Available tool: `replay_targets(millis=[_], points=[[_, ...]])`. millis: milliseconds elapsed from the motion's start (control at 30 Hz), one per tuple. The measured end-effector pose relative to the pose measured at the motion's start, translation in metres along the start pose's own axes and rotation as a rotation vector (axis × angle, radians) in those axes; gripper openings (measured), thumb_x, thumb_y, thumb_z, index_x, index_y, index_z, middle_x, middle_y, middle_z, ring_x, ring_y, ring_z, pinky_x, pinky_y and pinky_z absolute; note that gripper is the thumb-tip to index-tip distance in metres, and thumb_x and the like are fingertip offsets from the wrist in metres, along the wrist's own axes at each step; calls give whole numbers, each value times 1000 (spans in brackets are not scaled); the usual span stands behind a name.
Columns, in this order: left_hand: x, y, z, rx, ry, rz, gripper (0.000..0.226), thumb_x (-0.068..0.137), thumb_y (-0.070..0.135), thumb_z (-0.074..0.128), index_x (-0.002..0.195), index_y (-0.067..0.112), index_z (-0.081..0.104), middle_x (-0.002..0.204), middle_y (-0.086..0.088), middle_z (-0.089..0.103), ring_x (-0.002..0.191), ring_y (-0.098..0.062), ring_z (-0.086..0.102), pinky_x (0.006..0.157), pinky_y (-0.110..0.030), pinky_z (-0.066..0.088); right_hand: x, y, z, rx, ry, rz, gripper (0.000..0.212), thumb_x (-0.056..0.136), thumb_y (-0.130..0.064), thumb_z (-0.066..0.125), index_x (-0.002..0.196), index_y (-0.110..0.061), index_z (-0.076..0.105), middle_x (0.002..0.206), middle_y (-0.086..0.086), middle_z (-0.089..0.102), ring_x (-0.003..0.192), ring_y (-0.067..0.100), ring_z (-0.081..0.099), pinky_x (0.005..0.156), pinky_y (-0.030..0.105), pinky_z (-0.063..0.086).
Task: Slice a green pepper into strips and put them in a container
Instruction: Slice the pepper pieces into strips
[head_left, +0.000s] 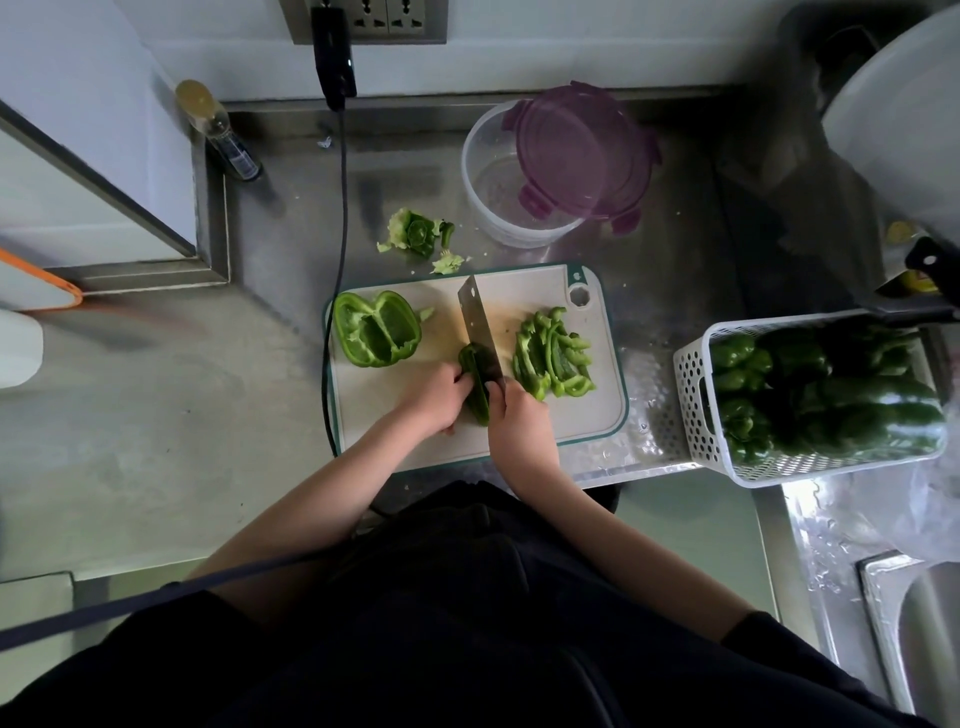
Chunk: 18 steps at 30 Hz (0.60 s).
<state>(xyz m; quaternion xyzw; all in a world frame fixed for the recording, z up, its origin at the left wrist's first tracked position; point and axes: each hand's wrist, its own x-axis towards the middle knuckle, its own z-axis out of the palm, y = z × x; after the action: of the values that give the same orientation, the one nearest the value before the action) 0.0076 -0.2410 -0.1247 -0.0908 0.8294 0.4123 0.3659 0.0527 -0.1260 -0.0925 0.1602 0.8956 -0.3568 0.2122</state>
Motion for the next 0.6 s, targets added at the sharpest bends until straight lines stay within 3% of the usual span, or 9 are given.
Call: replay_targets(millis=[333,500,600], points=[[-2,5,0,-40,30,-33,30,97,26,43,80,5,55,55,-6,53,38,-21,52,38,-23,36,10,-10,0,-63,24,-17,37,101,-37,31,90,-8,51,77,14,61,71,33,58,61,39,48],[-4,6,2,-54,40,-32,33,98,25,43,67,13,47,49,-5,50,37,-21,50,41,-23,35,9,-2,-10,-90,51,-25,36,101,-38,33,81,-11,46,65,3,50,65,29,55,55,33,40],[-6,7,2,-29,49,-35,33,99,26,42,70,12,52,52,-4,52,38,-19,50,38,-22,35,6,-5,-6,-117,33,-32,36,101,-37,31,87,-9,48,69,8,54,70,33,57,61,40,48]])
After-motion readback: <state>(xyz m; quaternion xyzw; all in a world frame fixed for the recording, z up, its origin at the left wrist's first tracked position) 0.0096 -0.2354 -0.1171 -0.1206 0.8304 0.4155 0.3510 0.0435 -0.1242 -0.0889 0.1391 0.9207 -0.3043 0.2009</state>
